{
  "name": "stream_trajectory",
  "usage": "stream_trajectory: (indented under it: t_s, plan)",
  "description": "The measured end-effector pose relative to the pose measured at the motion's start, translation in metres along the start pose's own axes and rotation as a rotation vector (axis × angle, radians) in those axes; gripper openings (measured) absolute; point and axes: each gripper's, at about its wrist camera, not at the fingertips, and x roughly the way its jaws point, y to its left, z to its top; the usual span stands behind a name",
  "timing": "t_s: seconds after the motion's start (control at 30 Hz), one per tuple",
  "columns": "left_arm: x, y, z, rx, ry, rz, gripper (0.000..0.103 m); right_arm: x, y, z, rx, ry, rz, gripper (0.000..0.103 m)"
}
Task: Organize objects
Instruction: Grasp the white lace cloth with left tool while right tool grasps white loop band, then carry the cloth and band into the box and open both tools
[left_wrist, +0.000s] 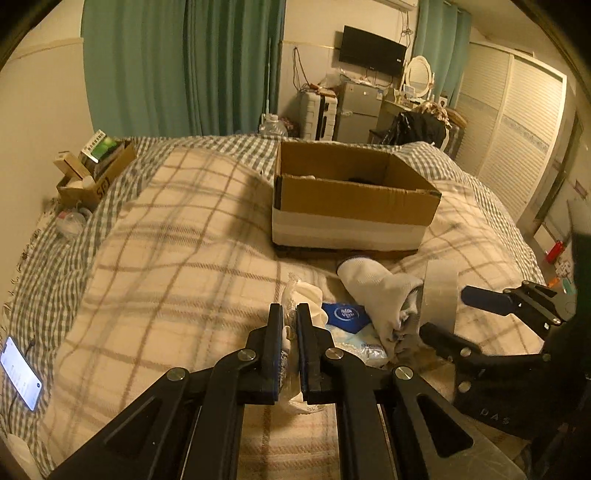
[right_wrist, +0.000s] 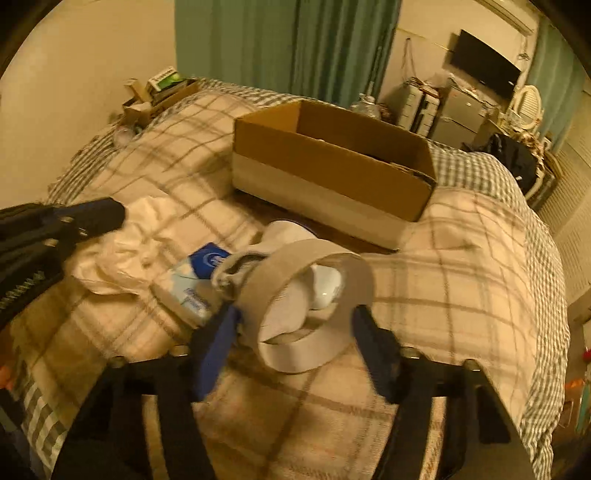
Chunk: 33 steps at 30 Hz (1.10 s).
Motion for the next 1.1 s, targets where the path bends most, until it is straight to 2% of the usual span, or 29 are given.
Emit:
stream_trajectory:
  t_s: [0.03,0.07,0.1,0.27,0.53,0.8,0.93,1.1]
  plan:
    - [0.0,-0.001,-0.001,0.004,0.002,-0.001,0.007,-0.001,0.001,-0.001,-0.005,-0.001,0.007,0.038]
    - [0.002,-0.001,-0.001,0.007,0.003,-0.002,0.007,-0.002,0.003,-0.001,-0.012,-0.005,0.018,0.032]
    - [0.001,-0.003,-0.001,0.009,0.002,-0.004,0.007,-0.003,0.004,0.0,-0.017,-0.01,0.027,0.021]
    - [-0.002,-0.001,0.004,0.002,-0.002,-0.018,0.007,-0.018,0.003,0.005,-0.018,-0.052,0.036,0.008]
    - [-0.013,-0.006,0.045,0.012,-0.062,-0.03,0.007,-0.056,-0.006,0.034,-0.034,-0.17,0.042,0.003]
    - [-0.011,-0.02,0.132,0.044,-0.134,-0.073,0.007,-0.086,-0.026,0.102,-0.087,-0.296,0.011,0.003]
    - [0.007,-0.024,0.184,0.068,-0.171,-0.058,0.007,-0.09,-0.05,0.144,-0.084,-0.348,-0.01,0.003]
    - [0.055,-0.024,0.218,0.088,-0.14,-0.035,0.007,-0.055,-0.077,0.195,-0.111,-0.306,-0.058,0.003]
